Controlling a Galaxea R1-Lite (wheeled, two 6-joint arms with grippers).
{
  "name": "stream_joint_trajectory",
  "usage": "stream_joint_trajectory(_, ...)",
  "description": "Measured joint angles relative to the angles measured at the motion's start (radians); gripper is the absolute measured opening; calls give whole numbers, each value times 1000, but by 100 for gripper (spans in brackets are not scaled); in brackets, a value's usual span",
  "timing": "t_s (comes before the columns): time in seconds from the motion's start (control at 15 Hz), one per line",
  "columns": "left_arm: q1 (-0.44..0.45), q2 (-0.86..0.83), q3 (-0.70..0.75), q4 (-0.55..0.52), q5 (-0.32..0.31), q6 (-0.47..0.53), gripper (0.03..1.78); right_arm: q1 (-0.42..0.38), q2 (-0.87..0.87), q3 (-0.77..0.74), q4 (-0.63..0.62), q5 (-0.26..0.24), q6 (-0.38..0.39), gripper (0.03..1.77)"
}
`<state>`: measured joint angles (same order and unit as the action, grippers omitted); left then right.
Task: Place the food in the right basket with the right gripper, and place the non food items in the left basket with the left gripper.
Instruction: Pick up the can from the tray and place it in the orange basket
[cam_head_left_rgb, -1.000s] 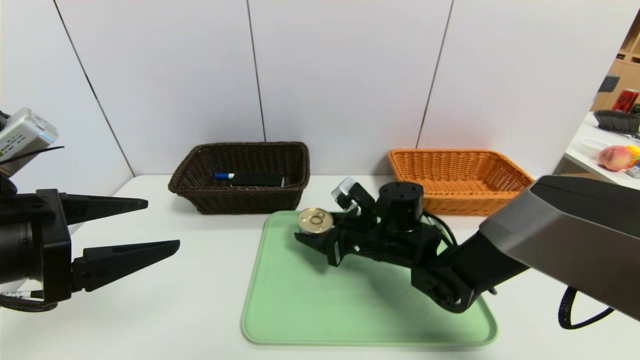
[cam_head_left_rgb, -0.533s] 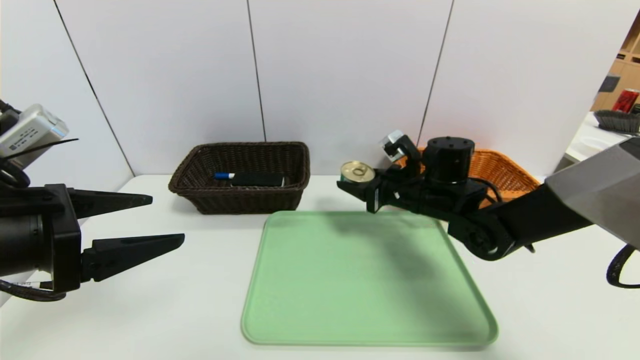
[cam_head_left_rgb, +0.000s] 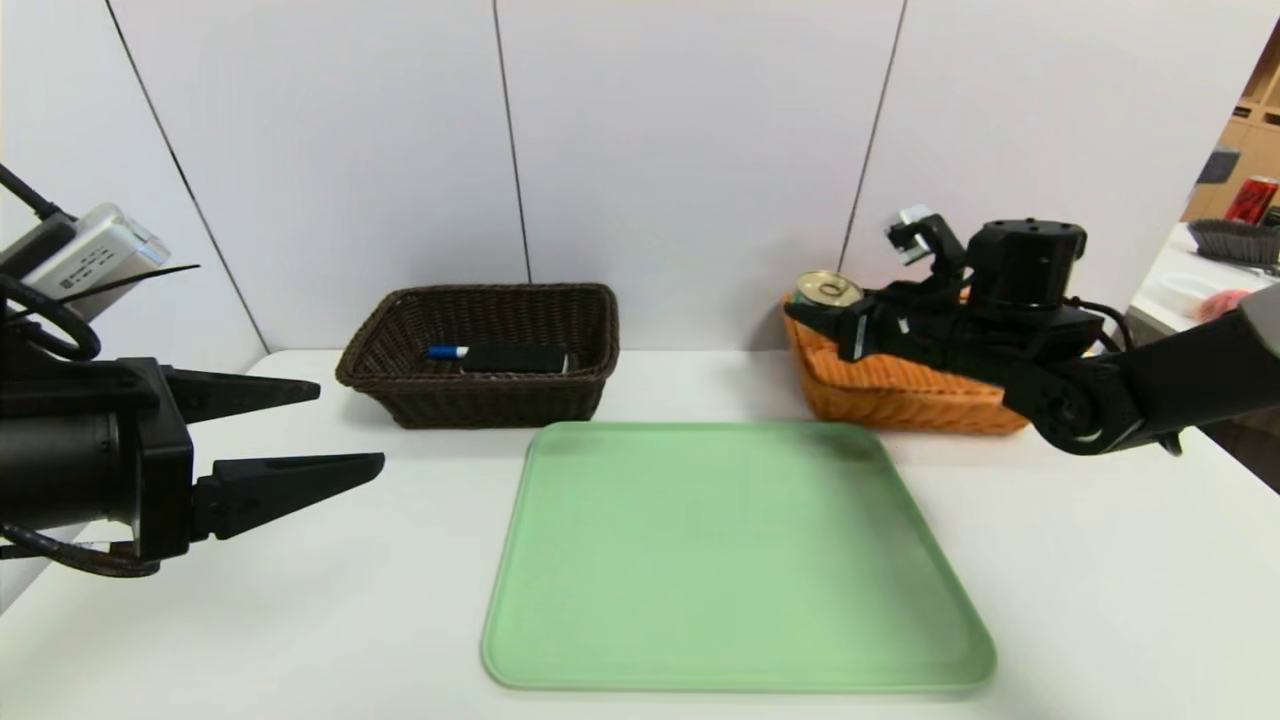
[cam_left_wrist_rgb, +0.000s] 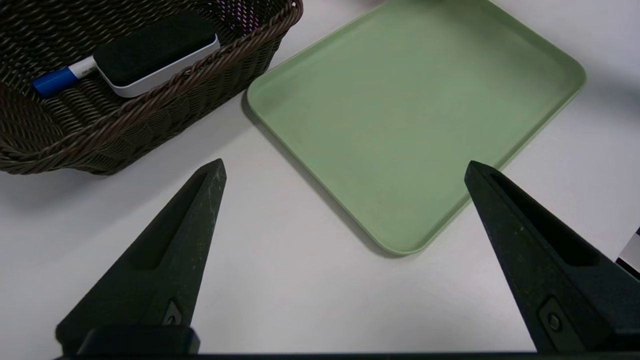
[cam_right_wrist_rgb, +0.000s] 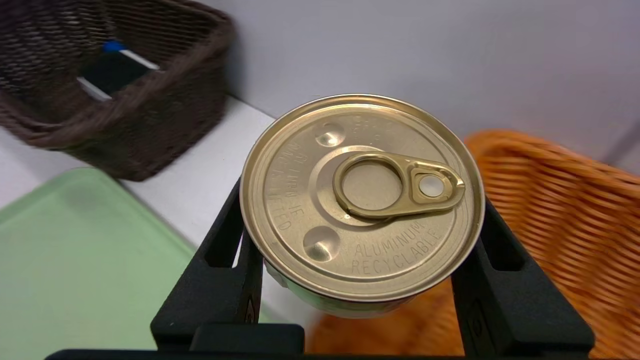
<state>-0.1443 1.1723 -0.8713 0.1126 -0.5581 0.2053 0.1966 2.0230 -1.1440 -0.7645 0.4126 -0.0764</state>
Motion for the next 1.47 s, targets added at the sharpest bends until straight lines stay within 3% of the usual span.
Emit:
stream_joint_trajectory(0.2,0,7,-6,0,-3,0,169,-44,-30,4,20,9,3,100)
stream_joint_trajectory(0.93,-1,1,-38,2,-7,0,169,-90,-55,15,53,8,4,100)
stream_joint_trajectory(1.47,-1,0,-29,3,-8,1,169,-195,-27,-45,233,4,-66,100)
